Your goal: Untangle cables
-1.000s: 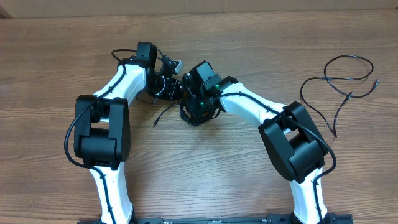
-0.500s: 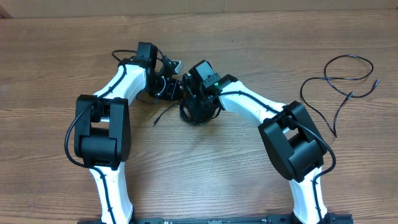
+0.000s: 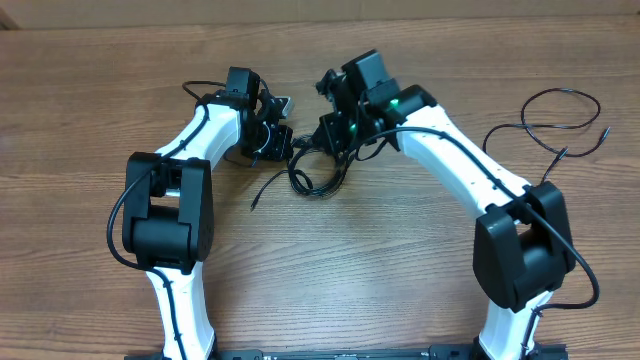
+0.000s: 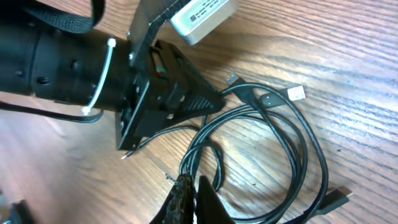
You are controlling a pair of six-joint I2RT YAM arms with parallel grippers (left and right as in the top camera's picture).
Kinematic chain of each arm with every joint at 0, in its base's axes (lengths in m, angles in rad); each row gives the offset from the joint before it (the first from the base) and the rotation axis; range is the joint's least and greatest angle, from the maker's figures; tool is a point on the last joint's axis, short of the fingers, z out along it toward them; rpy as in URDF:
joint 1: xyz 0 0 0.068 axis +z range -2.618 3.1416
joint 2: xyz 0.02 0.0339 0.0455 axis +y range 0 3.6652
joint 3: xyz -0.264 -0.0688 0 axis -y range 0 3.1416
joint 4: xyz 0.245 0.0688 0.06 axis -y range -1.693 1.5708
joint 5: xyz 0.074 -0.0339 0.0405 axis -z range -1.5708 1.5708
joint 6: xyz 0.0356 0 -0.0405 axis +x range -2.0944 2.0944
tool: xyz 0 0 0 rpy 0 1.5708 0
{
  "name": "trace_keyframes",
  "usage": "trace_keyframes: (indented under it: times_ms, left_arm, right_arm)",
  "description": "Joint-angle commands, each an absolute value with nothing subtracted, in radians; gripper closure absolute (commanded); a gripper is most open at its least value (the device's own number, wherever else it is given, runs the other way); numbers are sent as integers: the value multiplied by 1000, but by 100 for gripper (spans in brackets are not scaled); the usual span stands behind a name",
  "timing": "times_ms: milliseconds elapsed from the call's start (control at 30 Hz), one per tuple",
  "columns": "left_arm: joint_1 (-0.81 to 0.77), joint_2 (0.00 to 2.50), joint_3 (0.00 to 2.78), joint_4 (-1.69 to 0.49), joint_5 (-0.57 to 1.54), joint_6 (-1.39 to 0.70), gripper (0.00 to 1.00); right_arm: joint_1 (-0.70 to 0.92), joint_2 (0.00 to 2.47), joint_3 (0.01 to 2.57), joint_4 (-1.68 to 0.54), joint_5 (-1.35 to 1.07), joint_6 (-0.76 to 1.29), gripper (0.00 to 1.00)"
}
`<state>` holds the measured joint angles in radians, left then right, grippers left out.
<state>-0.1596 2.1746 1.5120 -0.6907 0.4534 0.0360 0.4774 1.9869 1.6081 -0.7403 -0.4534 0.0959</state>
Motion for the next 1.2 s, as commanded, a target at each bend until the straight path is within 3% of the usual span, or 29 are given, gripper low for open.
trace_keyframes:
  times_ms: [0,100,200,400,533,767,900,1167]
  left_arm:
    - [-162,2169,1530,-690,431,22,95]
    - [-162,2169,1530,-690,431,22,93]
    - [-162,2169,1530,-690,432,28,93]
    - [-162,2169,1530,-688,453,174,94]
    - [-162,2169,1530,-735,561,331,85]
    - [-162,2169,1530,-739,570,337,84]
    - [-162,2169,1530,-739,570,337,83]
    - [-162,2169,1530,-741,570,332,80]
  right_arm:
    - [480,1986,1622,-761,-514,64,96]
    - [513,2021,1617,-780,-407,47,83]
    - [548,2067,1595,-768,-315,41,78]
    - [595,2138,1589,-749,-268,-13,77]
    - [596,2161,1589,-730,-267,-12,77]
    - [612,2174,1551,-728,-310,-13,76]
    - [625,2174,1517,-655,-254,-23,70]
    - [625,2180,1480,-609,-236,-35,71]
